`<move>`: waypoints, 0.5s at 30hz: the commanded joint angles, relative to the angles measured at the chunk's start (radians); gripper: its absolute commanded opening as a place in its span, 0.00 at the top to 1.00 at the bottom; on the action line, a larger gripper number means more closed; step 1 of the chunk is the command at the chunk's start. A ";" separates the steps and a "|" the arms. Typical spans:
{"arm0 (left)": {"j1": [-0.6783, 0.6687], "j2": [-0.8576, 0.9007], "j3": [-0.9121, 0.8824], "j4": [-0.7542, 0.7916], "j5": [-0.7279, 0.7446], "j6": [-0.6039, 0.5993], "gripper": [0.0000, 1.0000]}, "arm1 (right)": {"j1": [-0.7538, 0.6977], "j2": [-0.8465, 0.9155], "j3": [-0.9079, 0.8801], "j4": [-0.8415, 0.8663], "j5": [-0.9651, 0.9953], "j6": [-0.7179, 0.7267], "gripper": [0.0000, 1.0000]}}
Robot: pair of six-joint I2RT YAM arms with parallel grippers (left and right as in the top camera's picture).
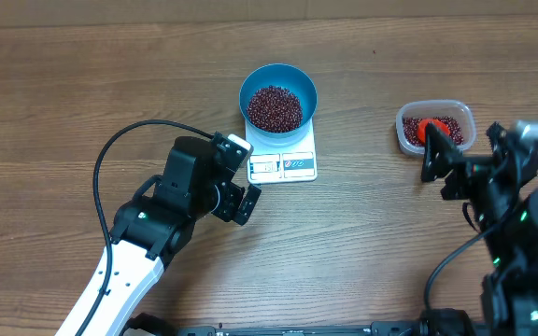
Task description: Scoop item into bowl and weigh 150g on scale
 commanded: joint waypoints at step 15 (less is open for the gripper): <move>0.004 0.005 -0.005 0.000 -0.007 -0.006 0.01 | 0.026 -0.427 -0.580 0.317 0.042 -0.004 0.00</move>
